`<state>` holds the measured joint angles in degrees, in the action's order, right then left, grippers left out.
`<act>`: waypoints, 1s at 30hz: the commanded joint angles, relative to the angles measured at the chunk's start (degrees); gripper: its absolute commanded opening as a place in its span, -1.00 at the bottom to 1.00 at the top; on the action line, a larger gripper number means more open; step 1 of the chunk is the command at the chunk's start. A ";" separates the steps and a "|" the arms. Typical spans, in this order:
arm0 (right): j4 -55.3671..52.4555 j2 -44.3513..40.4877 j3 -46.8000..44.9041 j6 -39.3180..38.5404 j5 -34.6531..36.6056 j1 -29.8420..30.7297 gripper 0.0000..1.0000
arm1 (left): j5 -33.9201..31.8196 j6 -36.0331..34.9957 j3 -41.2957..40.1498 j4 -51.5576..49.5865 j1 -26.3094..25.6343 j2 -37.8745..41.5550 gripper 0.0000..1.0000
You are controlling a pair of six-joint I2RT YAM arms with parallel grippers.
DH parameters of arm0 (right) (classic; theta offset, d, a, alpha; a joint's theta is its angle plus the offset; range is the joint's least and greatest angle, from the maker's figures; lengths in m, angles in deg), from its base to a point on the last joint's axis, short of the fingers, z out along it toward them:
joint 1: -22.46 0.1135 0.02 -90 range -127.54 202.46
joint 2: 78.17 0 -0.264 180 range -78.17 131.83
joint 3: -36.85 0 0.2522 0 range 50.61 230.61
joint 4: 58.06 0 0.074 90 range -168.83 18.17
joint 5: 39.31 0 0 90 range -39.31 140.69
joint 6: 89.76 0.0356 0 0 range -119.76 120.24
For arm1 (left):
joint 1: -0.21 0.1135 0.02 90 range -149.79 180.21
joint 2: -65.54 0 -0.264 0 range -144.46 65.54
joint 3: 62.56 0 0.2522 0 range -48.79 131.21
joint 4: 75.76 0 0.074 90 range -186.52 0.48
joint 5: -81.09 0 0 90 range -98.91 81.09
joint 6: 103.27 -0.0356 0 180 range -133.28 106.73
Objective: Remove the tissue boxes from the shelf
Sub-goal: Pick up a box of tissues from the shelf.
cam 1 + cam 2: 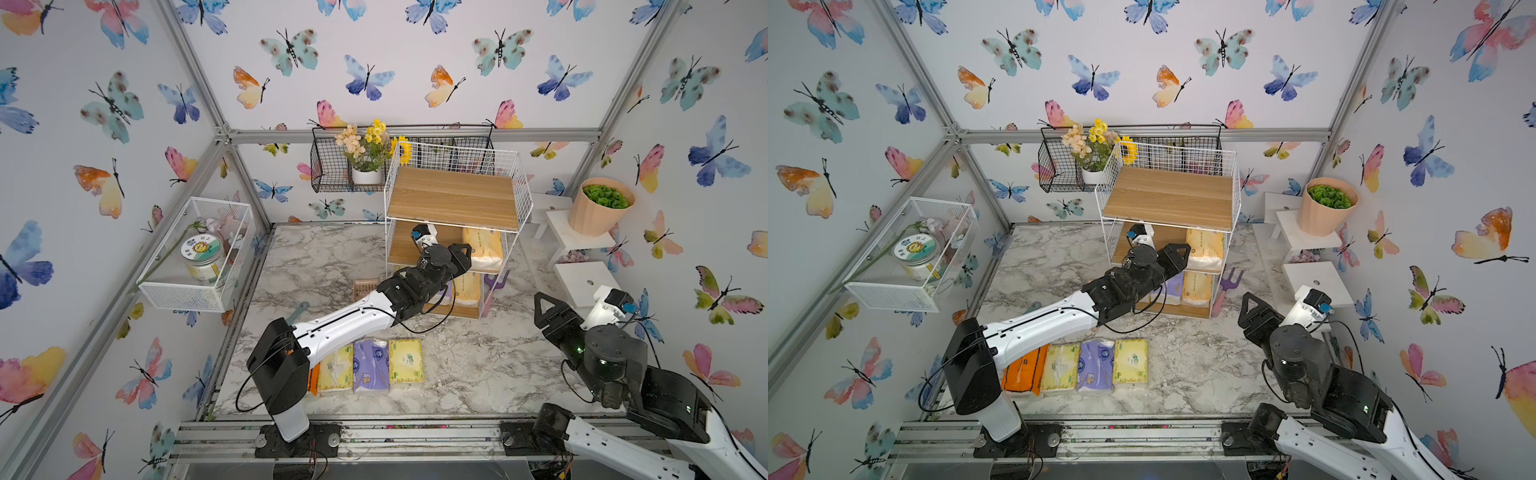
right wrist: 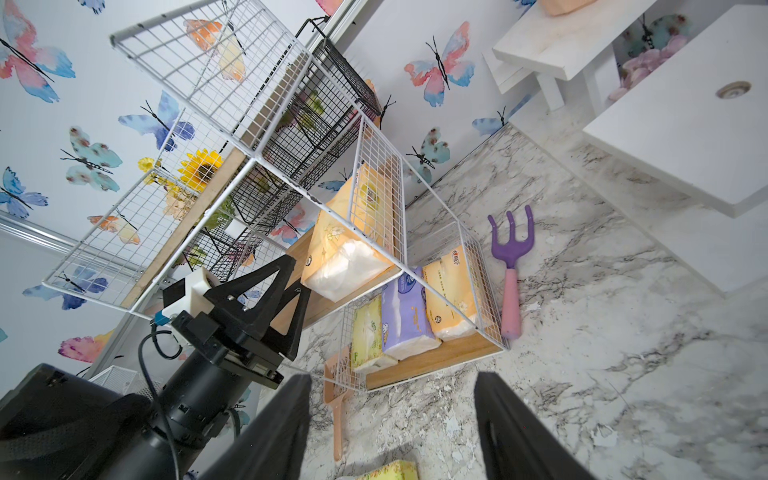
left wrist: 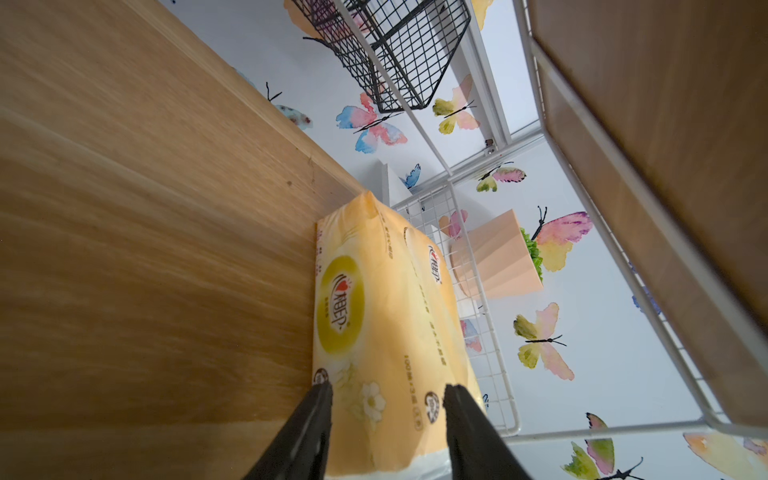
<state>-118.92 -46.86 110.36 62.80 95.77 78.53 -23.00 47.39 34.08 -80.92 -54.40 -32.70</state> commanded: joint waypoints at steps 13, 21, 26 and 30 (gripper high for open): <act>-1.41 -0.30 0.00 1.53 1.60 0.09 0.34 | 7.58 0.91 3.23 0.38 0.56 -4.18 -0.49; -0.70 0.82 -0.39 2.70 -0.87 0.09 0.33 | 9.51 1.35 3.59 0.43 0.56 -3.82 -0.92; 3.78 2.93 -3.24 5.02 -6.21 0.09 0.33 | 8.92 1.89 1.46 -0.26 0.46 -0.62 -1.00; 9.82 5.04 -6.79 6.04 -10.97 0.09 0.35 | 8.88 2.65 -1.00 -2.06 0.47 2.58 -1.00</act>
<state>-113.87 -43.28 105.35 67.35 89.60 78.53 -16.38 49.57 34.62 -81.36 -53.53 -34.20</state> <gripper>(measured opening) 0.674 0.042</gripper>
